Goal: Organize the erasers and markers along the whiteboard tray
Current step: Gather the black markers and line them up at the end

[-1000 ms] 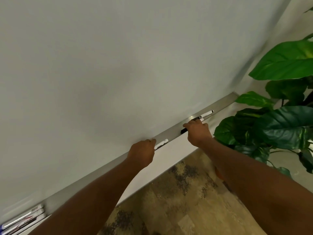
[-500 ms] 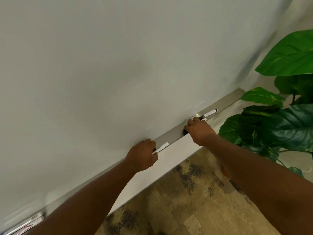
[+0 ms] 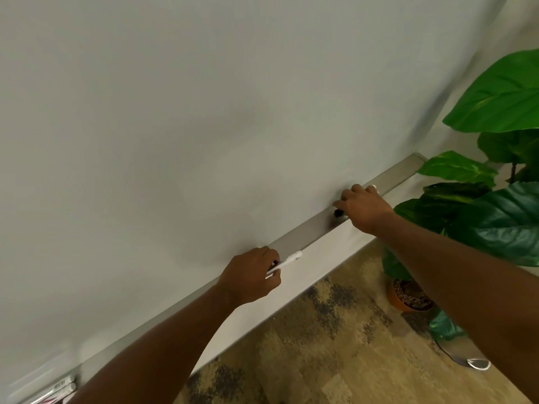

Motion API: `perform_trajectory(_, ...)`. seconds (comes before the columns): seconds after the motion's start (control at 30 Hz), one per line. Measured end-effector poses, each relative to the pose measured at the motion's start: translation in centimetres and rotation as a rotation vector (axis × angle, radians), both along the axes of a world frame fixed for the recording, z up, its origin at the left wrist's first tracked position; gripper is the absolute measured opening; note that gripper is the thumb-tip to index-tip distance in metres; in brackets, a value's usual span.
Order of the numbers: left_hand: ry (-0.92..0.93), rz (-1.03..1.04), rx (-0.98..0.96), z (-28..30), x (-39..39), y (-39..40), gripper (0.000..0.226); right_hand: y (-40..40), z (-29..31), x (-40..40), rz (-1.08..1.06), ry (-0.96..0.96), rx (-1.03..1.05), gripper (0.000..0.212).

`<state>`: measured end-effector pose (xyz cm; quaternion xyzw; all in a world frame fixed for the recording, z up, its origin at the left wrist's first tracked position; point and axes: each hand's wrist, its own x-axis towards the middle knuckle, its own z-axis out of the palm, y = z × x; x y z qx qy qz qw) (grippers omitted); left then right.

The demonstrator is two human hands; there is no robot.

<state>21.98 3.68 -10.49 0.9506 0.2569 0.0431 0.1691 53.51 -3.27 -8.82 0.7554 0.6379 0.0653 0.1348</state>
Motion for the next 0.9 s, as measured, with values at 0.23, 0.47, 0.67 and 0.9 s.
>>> perform_trajectory(0.23, -0.031, 0.033, 0.024, -0.2, -1.3, 1.0, 0.012, 0.4, -0.5, 1.4, -0.156, 0.003, -0.127, 0.037)
perform_trajectory(0.47, -0.026, 0.060, 0.013, -0.6, -2.3, 0.8, 0.016, 0.7, -0.2, 2.1, -0.113, 0.055, -0.197, 0.033)
perform_trajectory(0.67, -0.027, 0.041, 0.035, -0.5, -3.6, 0.1, 0.028, 0.5, 0.2, 1.6, -0.022, 0.015, -0.199, 0.029)
perform_trajectory(0.9, 0.025, 0.070, 0.027, 0.4, -7.0, 0.0, 0.022, 1.1, 0.9, -2.6, 0.168, -0.039, -0.086, 0.036)
